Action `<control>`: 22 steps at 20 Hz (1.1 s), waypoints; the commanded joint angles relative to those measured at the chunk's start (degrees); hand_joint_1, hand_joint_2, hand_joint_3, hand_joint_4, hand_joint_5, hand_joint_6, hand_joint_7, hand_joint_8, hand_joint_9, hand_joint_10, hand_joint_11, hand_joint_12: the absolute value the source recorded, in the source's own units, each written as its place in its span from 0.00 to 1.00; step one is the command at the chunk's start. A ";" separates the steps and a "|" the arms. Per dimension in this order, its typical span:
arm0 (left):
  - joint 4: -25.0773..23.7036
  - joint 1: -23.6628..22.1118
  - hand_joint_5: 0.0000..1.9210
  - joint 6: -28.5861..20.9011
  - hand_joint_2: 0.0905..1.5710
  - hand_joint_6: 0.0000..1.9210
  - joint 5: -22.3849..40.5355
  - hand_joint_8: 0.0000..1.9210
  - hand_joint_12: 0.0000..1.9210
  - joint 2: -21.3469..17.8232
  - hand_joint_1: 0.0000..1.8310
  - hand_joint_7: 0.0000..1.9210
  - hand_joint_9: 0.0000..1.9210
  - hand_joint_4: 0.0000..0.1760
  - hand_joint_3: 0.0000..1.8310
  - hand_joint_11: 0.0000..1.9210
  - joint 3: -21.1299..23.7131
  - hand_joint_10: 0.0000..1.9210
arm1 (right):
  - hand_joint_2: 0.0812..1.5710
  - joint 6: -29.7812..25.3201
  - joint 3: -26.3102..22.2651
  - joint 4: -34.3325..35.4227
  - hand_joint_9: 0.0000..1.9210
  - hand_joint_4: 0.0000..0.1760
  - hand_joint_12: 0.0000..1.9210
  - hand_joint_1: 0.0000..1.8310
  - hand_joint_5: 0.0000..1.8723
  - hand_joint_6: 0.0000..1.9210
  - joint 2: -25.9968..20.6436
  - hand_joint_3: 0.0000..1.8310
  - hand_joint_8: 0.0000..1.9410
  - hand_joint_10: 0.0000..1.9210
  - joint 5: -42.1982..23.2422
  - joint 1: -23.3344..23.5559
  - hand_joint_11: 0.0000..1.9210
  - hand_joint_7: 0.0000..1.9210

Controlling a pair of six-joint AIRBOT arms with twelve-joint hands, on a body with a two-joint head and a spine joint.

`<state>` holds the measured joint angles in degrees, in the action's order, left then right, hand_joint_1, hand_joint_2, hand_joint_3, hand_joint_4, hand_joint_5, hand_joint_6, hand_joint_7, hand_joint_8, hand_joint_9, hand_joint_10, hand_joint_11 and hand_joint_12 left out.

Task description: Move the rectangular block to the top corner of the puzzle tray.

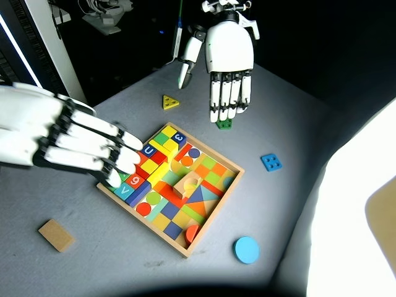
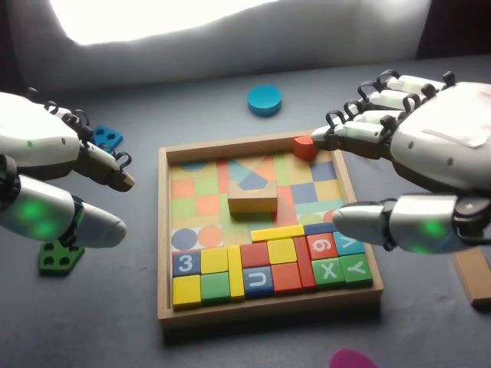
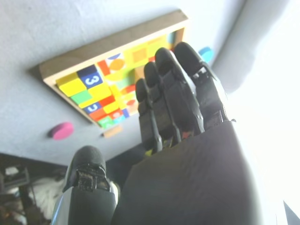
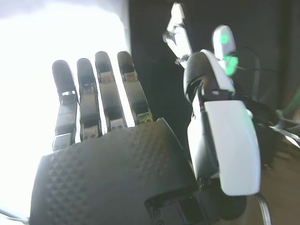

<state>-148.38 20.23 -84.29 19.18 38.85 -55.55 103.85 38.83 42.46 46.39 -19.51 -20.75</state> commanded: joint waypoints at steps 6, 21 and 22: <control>-3.72 0.93 0.19 -4.80 0.76 0.00 -3.82 0.00 0.51 1.27 0.00 0.23 0.24 0.00 0.00 0.04 -2.31 0.00 | 0.74 11.00 5.45 12.82 0.00 0.00 0.23 0.23 0.06 0.03 6.17 0.00 0.00 0.14 -0.13 4.30 0.00 0.07; -3.00 -0.16 0.19 -0.37 0.75 0.00 -1.29 0.00 0.51 1.63 0.00 0.22 0.23 0.00 0.00 0.03 -0.67 0.00 | 0.78 36.34 11.46 37.87 0.05 0.00 0.39 0.05 0.31 0.11 21.01 0.00 0.00 0.05 -4.02 6.18 0.00 0.11; -1.77 -0.48 0.19 0.78 0.75 0.00 -1.61 0.00 0.51 1.70 0.00 0.22 0.22 0.00 0.00 0.03 -0.63 0.00 | 0.78 36.52 12.55 37.93 0.06 0.00 0.41 0.05 0.32 0.12 21.95 0.00 0.00 0.06 -3.83 5.95 0.00 0.12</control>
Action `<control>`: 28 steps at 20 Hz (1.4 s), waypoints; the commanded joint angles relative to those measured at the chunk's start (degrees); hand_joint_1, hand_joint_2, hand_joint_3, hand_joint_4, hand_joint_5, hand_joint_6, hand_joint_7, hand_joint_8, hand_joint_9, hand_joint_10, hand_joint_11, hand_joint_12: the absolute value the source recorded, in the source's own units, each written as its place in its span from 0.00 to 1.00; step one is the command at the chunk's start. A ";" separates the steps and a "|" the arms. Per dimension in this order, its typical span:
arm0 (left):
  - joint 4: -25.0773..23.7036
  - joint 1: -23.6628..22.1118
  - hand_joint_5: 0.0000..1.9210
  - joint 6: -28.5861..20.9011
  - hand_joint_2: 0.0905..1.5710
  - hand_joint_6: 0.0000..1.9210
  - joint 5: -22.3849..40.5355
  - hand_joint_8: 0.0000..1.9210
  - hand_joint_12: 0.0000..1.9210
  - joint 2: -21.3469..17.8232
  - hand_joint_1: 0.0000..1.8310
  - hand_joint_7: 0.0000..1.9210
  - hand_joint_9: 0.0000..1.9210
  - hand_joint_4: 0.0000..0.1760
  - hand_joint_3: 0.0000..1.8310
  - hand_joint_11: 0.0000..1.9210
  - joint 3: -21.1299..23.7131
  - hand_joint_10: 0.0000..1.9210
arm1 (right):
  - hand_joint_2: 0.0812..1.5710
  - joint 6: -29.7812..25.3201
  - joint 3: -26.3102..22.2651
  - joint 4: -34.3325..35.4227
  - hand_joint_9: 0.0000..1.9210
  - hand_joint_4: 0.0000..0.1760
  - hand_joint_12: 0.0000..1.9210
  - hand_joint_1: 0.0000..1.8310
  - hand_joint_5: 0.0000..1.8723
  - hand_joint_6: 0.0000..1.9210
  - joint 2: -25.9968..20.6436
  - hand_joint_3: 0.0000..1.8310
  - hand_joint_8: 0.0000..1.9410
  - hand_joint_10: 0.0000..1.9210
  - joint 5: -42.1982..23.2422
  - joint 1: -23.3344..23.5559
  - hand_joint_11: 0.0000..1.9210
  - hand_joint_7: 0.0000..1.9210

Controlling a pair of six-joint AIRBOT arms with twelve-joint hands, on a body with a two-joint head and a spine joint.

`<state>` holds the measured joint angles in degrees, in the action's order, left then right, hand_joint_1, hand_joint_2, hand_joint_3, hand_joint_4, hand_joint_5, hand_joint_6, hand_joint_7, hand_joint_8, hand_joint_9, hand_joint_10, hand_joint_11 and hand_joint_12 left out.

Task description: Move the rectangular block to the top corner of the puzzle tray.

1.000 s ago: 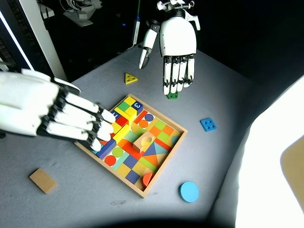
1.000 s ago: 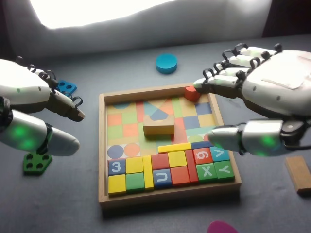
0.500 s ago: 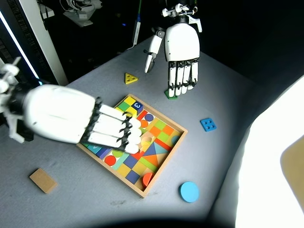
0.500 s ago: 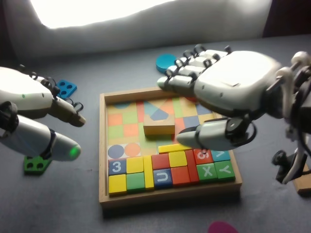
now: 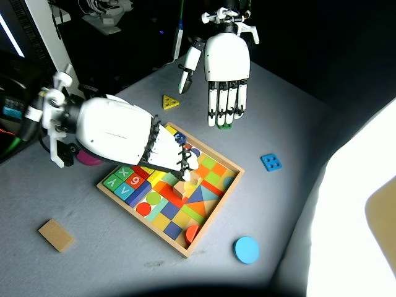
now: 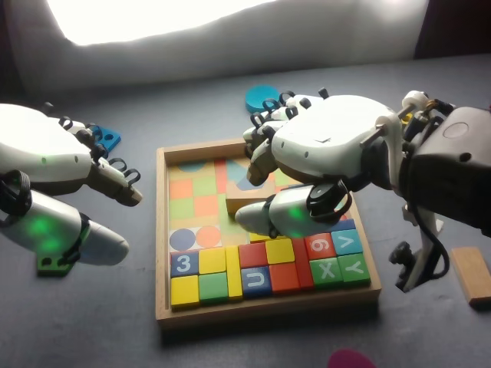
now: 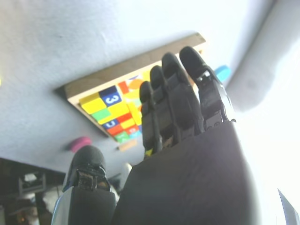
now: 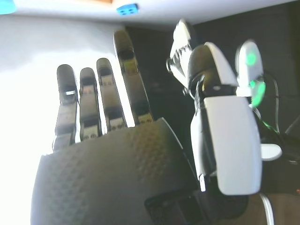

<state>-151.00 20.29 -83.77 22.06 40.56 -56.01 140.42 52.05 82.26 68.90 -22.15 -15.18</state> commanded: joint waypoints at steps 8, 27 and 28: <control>0.85 -0.95 0.20 1.72 0.75 0.00 -5.39 0.00 0.51 0.04 0.00 0.23 0.24 0.00 0.00 0.04 0.51 0.00 | 0.77 1.44 3.69 -1.85 0.07 0.00 0.43 0.13 0.33 0.13 3.49 0.00 0.00 0.06 -0.09 -0.18 0.00 0.13; -0.12 -0.18 0.21 1.85 0.76 0.00 -4.85 0.00 0.56 0.61 0.00 0.24 0.24 0.00 0.00 0.01 0.55 0.00 | 0.79 2.34 11.08 -5.26 0.05 0.00 0.20 0.12 0.20 0.31 9.33 0.00 0.00 0.06 0.67 -2.28 0.00 0.12; -0.12 -0.08 0.21 1.85 0.76 0.00 -4.85 0.00 0.57 0.64 0.00 0.25 0.26 0.00 0.00 0.02 0.55 0.01 | 0.78 2.33 11.22 -5.66 0.04 0.00 0.16 0.15 0.20 0.33 9.50 0.00 0.00 0.07 0.65 -2.63 0.00 0.12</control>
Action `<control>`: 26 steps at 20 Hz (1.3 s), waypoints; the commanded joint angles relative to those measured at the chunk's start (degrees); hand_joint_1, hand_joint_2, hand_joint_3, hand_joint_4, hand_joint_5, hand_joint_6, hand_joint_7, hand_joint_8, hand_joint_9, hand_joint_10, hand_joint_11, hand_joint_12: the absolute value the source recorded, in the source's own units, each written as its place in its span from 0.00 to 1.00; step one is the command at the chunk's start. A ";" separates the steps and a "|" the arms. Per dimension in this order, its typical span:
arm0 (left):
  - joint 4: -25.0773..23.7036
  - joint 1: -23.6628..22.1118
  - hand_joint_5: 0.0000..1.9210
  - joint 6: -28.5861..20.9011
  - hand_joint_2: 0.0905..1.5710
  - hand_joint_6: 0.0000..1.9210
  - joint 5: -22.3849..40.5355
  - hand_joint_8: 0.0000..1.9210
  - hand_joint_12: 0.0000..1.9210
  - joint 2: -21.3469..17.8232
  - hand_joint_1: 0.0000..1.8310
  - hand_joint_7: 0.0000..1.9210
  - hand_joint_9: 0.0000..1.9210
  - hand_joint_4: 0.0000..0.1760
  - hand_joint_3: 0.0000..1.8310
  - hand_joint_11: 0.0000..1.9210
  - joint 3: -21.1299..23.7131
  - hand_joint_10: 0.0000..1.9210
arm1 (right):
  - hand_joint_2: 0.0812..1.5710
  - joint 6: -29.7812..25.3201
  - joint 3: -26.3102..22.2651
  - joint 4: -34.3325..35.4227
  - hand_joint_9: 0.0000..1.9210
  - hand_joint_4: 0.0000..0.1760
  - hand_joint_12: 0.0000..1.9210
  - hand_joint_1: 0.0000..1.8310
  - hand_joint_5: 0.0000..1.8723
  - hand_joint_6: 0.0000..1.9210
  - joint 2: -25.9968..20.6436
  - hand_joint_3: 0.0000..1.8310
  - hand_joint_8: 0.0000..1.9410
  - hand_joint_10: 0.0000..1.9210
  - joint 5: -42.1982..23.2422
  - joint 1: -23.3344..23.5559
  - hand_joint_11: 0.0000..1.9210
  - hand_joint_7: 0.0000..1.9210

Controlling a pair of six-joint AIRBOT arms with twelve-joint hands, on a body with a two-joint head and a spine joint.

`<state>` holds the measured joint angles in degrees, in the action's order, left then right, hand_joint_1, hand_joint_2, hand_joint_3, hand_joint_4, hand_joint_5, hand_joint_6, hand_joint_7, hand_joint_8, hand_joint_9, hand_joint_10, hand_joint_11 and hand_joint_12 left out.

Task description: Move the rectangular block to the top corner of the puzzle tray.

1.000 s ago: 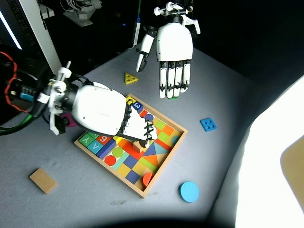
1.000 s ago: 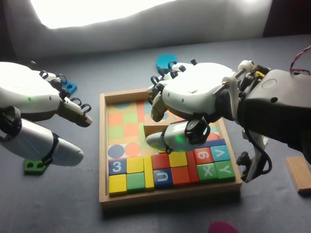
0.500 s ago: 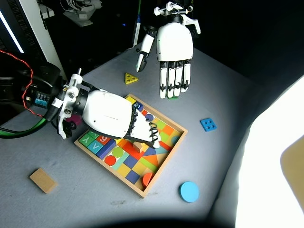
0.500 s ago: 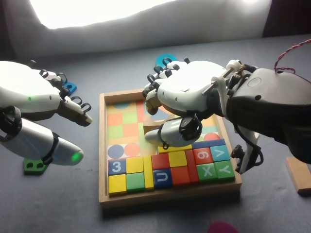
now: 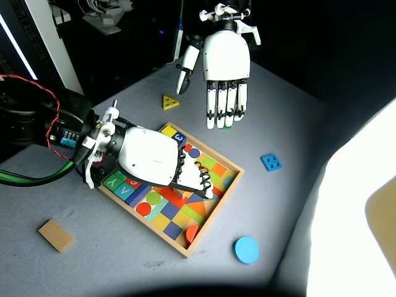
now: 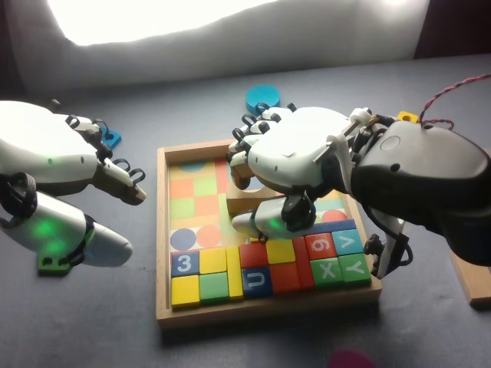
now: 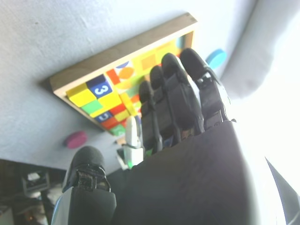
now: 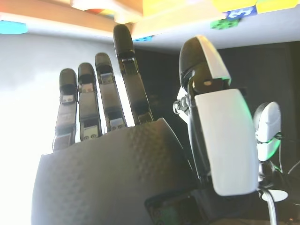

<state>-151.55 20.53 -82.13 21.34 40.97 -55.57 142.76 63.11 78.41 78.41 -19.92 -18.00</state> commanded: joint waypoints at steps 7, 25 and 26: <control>0.42 0.02 0.20 0.21 0.76 0.00 -4.13 0.00 0.54 0.32 0.00 0.25 0.25 0.00 0.00 0.03 0.06 0.00 | 0.78 -0.43 0.72 -2.36 0.05 0.00 0.20 0.13 0.20 0.35 0.77 0.00 0.00 0.09 -1.84 -0.31 0.00 0.14; 0.34 0.48 0.20 0.07 0.76 0.00 -3.72 0.00 0.54 0.31 0.00 0.24 0.24 0.00 0.00 0.02 -0.01 0.00 | 0.79 -1.07 -0.33 -2.36 0.05 0.00 0.10 0.10 0.19 0.35 -4.04 0.00 0.00 0.08 -1.06 -3.14 0.00 0.14; 0.34 0.50 0.20 -0.01 0.76 0.00 -3.60 0.00 0.54 0.31 0.00 0.24 0.24 0.00 0.00 0.02 -0.03 0.00 | 0.79 -1.08 -0.42 -2.36 0.04 0.00 0.10 0.09 0.19 0.34 -4.48 0.00 0.00 0.07 -1.04 -3.38 0.00 0.14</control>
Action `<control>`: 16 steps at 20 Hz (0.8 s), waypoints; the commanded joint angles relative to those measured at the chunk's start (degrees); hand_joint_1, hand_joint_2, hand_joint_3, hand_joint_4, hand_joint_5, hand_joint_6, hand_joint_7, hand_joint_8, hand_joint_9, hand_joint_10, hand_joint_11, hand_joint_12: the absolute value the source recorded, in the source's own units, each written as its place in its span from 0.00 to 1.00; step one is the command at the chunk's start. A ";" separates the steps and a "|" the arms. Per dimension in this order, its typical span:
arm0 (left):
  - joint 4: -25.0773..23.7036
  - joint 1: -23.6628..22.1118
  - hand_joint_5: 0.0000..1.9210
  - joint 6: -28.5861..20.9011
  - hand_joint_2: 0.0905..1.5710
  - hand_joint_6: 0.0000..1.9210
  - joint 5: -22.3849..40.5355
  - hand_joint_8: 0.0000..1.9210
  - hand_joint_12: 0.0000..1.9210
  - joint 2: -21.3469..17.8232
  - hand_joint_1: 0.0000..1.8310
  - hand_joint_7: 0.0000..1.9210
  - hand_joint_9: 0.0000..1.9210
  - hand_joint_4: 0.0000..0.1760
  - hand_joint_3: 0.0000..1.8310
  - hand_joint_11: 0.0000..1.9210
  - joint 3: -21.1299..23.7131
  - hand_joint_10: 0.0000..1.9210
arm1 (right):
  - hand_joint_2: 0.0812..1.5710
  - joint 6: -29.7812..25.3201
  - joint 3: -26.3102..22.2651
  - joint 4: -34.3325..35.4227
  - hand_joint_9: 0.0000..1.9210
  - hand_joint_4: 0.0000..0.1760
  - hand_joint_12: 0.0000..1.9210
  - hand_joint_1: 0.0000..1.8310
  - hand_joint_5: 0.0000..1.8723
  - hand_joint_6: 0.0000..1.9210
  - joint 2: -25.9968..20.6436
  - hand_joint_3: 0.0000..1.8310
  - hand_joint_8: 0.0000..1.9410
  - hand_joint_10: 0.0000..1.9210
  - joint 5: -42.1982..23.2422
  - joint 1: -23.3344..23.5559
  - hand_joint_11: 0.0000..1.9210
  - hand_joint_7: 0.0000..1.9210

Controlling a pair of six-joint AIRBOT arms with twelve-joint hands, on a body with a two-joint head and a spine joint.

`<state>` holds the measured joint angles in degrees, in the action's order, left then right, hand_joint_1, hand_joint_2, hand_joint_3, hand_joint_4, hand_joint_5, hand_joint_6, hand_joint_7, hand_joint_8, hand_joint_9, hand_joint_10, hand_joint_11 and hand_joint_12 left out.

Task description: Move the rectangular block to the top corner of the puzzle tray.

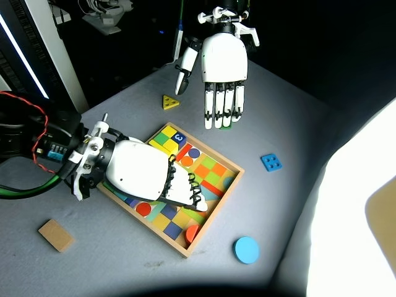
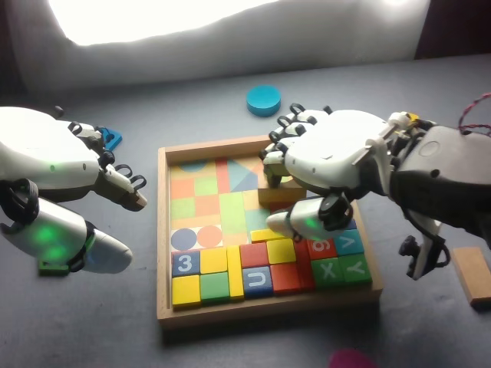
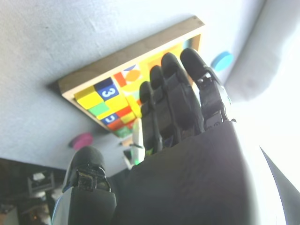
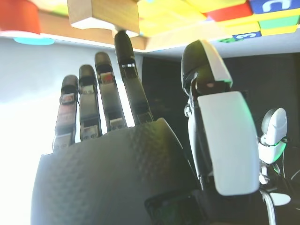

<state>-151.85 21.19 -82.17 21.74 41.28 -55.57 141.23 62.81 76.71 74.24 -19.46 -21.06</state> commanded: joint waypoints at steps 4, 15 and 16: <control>0.64 -0.12 0.20 -0.01 0.76 0.00 -3.91 0.00 0.54 0.01 0.00 0.24 0.24 0.00 0.00 0.01 -0.09 0.00 | 0.79 0.44 -0.18 -0.65 0.04 0.00 0.09 0.11 0.20 0.33 -1.96 0.00 0.00 0.07 -1.13 -0.58 0.00 0.14; 0.49 -0.11 0.20 -0.12 0.76 0.00 -3.85 0.00 0.54 0.04 0.00 0.25 0.26 0.00 0.00 0.03 -0.18 0.00 | 0.78 -1.01 1.19 -4.63 0.06 0.00 0.20 0.11 0.19 0.34 -4.01 0.00 0.00 0.06 -0.72 -0.93 0.00 0.14; 0.45 -0.08 0.20 -0.12 0.76 0.00 -3.85 0.00 0.54 0.07 0.00 0.25 0.26 0.00 0.00 0.03 -0.18 0.00 | 0.78 -1.17 1.68 -4.82 0.06 0.00 0.20 0.11 0.19 0.34 -3.92 0.00 0.00 0.06 -0.66 -0.93 0.00 0.14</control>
<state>-151.89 21.21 -82.32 21.89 41.28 -55.64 139.72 64.34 73.01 70.65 -17.54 -21.71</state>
